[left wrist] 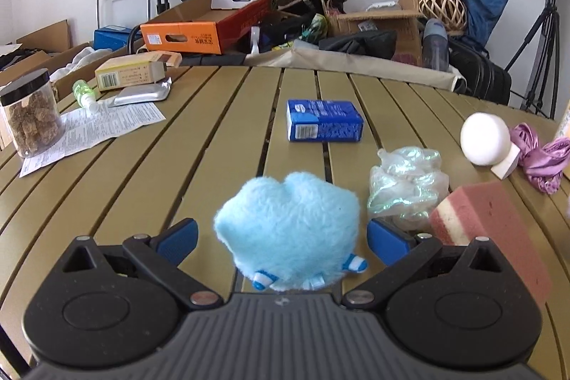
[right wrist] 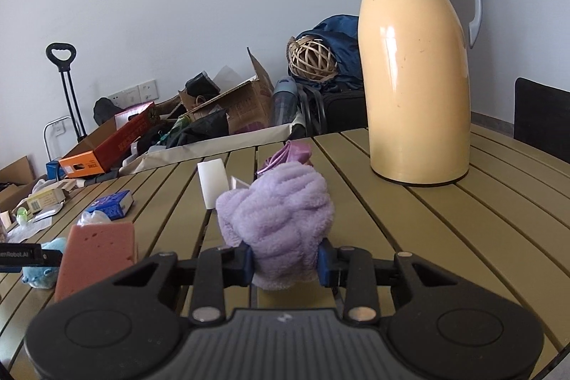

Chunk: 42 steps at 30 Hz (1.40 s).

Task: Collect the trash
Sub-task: 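Grasp the lavender towel with the right tool while the left tool grasps the light-blue plush, then lift both held items off the table and carry them over the black bin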

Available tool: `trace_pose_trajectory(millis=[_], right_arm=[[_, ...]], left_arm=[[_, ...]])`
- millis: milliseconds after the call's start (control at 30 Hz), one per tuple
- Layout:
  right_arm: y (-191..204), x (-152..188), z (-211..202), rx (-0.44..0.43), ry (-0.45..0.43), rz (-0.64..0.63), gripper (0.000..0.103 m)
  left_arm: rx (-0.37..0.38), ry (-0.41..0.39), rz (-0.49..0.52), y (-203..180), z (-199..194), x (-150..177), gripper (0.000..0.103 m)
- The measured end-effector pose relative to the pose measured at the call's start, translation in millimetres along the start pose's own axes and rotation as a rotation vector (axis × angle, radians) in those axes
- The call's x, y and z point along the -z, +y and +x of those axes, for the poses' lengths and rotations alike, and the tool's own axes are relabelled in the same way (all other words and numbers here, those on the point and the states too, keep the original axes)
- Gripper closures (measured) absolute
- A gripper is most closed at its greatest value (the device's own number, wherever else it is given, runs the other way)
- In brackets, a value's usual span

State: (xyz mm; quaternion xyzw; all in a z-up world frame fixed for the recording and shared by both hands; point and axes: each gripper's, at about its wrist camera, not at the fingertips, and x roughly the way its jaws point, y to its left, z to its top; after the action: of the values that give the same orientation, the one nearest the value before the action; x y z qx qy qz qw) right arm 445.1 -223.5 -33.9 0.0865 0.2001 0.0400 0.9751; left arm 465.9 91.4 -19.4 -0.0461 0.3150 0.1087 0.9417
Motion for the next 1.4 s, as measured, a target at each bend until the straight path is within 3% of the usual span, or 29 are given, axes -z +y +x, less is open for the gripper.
trace_pose_trajectory(millis=[200, 333, 567, 1033, 1400], right_arm=[[-0.6, 0.7, -0.9, -0.001, -0.006, 0.004, 0.071], [-1.2, 1.6, -2.2, -0.005, -0.008, 0.005, 0.071], [0.7, 2.6, -2.2, -0.015, -0.006, -0.001, 0.071], [4.9, 4.4, -10.5, -0.039, -0.024, -0.011, 0.071], [16.7, 3.1, -34.4, -0.081, -0.049, -0.040, 0.071]], left_arm=[[0.001, 0.002, 0.013, -4.6, 1.8, 1.0, 0.004], [-0.007, 0.011, 0.024, -6.9, 3.4, 2.0, 0.023], [0.011, -0.008, 0.029, -6.4, 0.4, 3.2, 0.030], [0.023, -0.086, 0.005, 0.8, -22.6, 5.2, 0.031], [0.091, -0.172, 0.006, -1.1, -67.7, 15.4, 0.031]])
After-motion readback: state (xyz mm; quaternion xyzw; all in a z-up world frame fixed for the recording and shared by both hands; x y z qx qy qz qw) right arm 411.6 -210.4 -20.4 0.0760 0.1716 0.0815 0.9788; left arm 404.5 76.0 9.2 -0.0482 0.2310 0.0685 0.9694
